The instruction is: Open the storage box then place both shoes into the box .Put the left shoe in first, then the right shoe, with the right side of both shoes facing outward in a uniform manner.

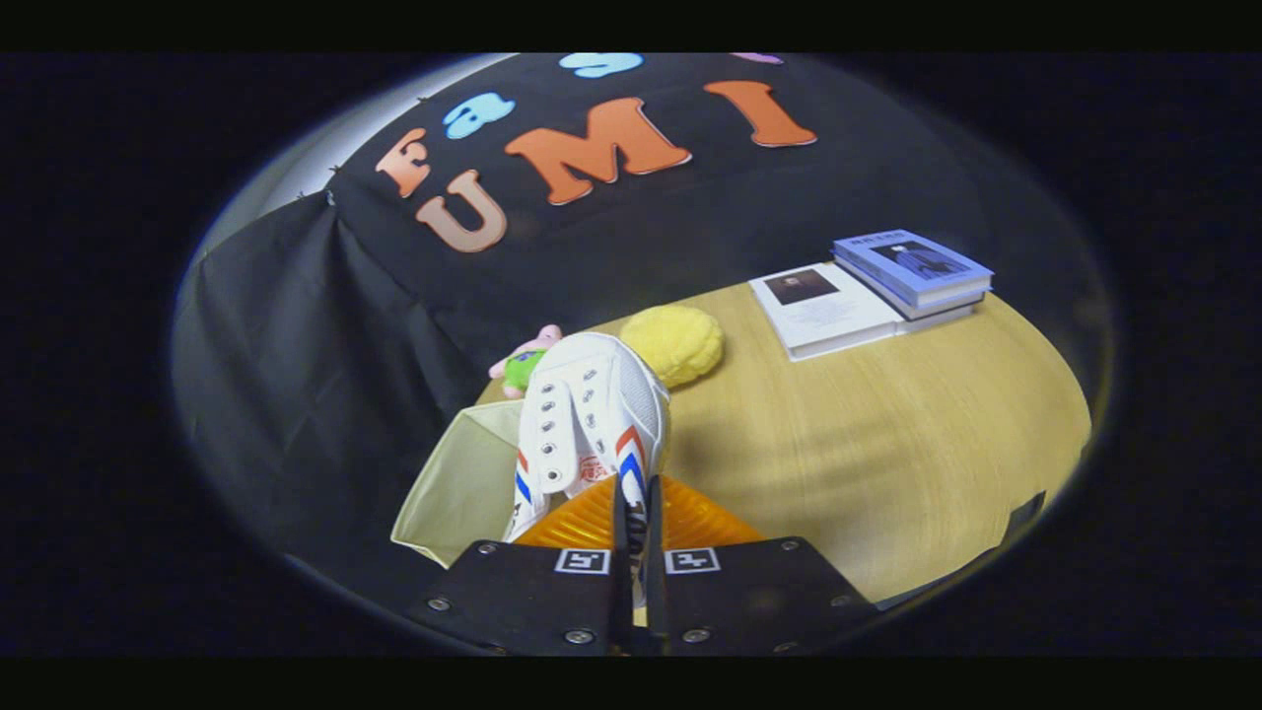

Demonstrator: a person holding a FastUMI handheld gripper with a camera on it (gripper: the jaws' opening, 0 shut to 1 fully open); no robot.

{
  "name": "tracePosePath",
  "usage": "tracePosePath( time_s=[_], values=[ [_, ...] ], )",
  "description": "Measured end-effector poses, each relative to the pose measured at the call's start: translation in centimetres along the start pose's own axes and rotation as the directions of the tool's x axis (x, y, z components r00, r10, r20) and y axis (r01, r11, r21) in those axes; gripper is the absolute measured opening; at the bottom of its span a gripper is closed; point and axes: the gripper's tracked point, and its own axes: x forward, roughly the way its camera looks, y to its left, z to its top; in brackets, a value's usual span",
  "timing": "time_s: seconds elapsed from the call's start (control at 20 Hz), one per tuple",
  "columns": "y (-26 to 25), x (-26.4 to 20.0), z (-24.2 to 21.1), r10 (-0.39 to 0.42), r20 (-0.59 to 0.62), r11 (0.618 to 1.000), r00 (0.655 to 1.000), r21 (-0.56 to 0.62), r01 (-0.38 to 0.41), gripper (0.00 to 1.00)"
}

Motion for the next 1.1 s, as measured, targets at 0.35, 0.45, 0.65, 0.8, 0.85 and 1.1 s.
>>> tracePosePath(
  time_s=[0.35, 0.45, 0.65, 0.8, 0.85, 1.1],
  values=[
    [9.6, 2.7, -2.0, 0.105, -0.049, 0.984, 0.993, -0.141, -0.111, 0.06],
    [10.4, 3.9, -3.4, 0.097, -0.081, 0.982, 0.992, -0.155, -0.109, 0.06],
    [9.3, 6.1, -4.7, 0.008, -0.094, 0.975, 0.995, -0.218, -0.028, 0.06],
    [8.2, 6.8, -6.0, -0.05, -0.12, 0.97, 0.992, -0.244, 0.02, 0.16],
    [9.0, 6.5, -5.5, -0.016, -0.097, 0.976, 0.995, -0.218, -0.006, 0.24],
    [8.7, 3.9, -1.7, 0.018, 0.053, 0.981, 0.998, -0.196, -0.007, 0.49]
  ],
)
